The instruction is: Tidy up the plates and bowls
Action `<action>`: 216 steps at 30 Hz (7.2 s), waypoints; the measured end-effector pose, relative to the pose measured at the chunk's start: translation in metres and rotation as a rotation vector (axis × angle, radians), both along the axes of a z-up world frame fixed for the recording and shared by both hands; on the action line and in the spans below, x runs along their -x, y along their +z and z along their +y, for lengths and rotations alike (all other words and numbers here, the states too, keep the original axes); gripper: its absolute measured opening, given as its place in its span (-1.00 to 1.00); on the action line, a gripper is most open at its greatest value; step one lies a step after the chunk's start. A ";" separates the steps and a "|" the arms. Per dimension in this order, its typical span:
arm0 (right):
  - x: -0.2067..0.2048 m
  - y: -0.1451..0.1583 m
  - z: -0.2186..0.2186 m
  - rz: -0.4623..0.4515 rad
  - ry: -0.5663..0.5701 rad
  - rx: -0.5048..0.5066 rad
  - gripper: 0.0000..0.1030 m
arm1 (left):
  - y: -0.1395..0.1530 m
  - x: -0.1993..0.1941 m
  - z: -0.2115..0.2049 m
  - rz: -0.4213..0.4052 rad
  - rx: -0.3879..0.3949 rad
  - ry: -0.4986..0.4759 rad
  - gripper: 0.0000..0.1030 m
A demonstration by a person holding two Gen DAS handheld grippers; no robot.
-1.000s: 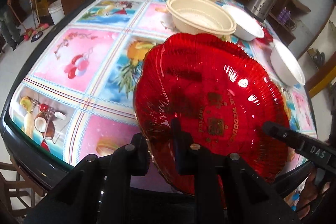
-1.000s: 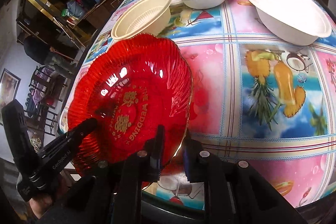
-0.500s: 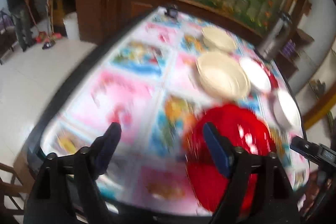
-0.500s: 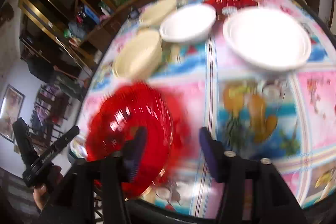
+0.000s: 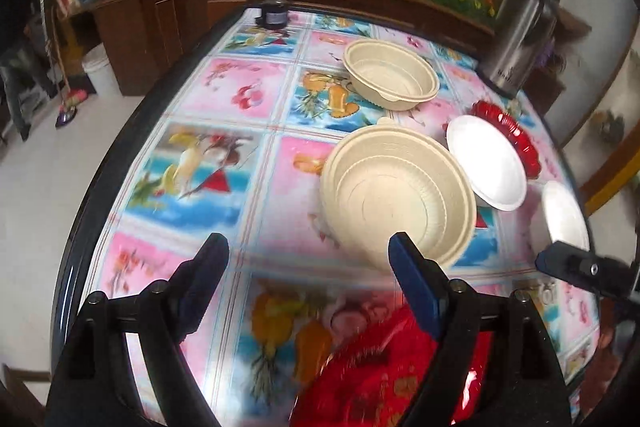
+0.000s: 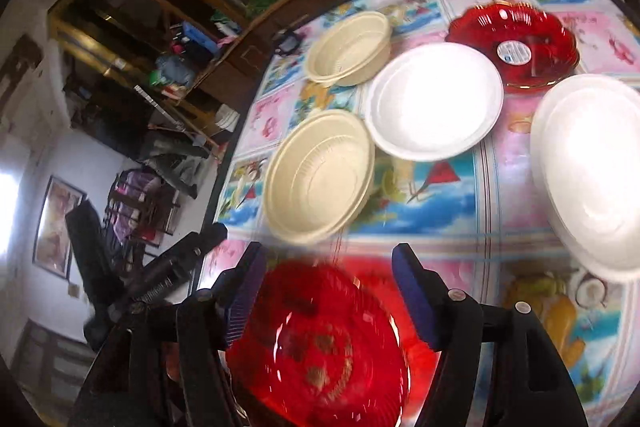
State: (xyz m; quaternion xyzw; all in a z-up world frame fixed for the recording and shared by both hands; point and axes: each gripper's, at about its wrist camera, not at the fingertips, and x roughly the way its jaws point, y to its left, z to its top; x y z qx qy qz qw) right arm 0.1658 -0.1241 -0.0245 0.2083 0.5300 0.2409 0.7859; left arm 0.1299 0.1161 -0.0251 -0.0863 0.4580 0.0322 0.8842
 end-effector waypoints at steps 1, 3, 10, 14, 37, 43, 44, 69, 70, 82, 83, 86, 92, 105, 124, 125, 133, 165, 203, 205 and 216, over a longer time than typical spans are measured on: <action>-0.007 -0.003 0.001 0.015 -0.005 -0.007 0.32 | -0.002 -0.006 -0.001 0.010 0.010 -0.006 0.60; -0.020 -0.012 0.002 0.041 -0.022 -0.020 0.32 | -0.008 -0.017 -0.002 0.030 0.044 -0.023 0.60; -0.052 -0.029 0.016 0.081 -0.034 -0.008 0.27 | -0.022 -0.047 -0.003 0.095 0.057 -0.019 0.60; -0.066 -0.035 0.031 0.088 -0.015 0.042 0.13 | -0.027 -0.056 -0.003 0.107 0.043 -0.016 0.57; -0.072 -0.054 0.060 0.070 0.030 0.188 -0.75 | -0.041 -0.061 -0.006 0.157 -0.020 -0.044 -0.76; -0.062 -0.031 0.059 0.008 0.035 0.179 -0.75 | -0.016 -0.047 -0.008 0.094 -0.027 -0.040 -0.76; -0.060 -0.027 0.058 -0.002 0.036 0.178 -0.75 | -0.012 -0.044 -0.009 0.084 -0.027 -0.041 -0.76; 0.036 0.035 0.016 -0.221 0.016 0.151 -0.75 | 0.034 0.040 -0.046 -0.101 -0.075 -0.062 -0.76; 0.039 0.035 0.015 -0.226 0.017 0.151 -0.75 | 0.034 0.043 -0.046 -0.102 -0.076 -0.060 -0.76; 0.075 0.038 0.013 -0.255 0.035 0.155 -0.75 | 0.039 0.090 -0.054 -0.166 -0.119 -0.027 -0.76; 0.079 0.039 0.013 -0.259 0.037 0.155 -0.75 | 0.040 0.094 -0.055 -0.172 -0.123 -0.025 -0.76; 0.091 0.041 0.012 -0.272 0.040 0.159 -0.75 | 0.040 0.104 -0.056 -0.185 -0.124 -0.021 -0.76; 0.106 0.043 0.009 -0.278 0.042 0.163 -0.75 | 0.039 0.119 -0.059 -0.200 -0.134 -0.018 -0.76; 0.124 0.035 0.007 -0.270 0.049 0.171 -0.75 | 0.031 0.136 -0.063 -0.195 -0.144 -0.012 -0.76; 0.134 0.022 0.005 -0.233 0.053 0.188 -0.75 | 0.015 0.145 -0.067 -0.163 -0.136 -0.012 -0.76; 0.134 0.020 0.004 -0.230 0.053 0.188 -0.75 | 0.014 0.145 -0.068 -0.160 -0.136 -0.013 -0.76; 0.135 0.011 0.003 -0.202 0.054 0.200 -0.75 | 0.003 0.144 -0.068 -0.124 -0.120 -0.017 -0.76; 0.117 -0.034 0.013 -0.055 0.115 0.240 -0.72 | -0.039 0.134 -0.058 0.049 -0.052 -0.013 -0.74; 0.057 0.038 -0.183 -0.113 -0.300 0.041 0.35 | 0.044 0.018 -0.170 0.049 0.187 -0.188 0.41; 0.048 0.030 -0.199 -0.089 -0.329 0.037 0.35 | 0.034 0.003 -0.190 0.085 0.192 -0.182 0.41; 0.009 -0.022 -0.245 0.029 -0.390 0.021 0.29 | -0.018 -0.040 -0.240 0.213 0.140 -0.087 0.40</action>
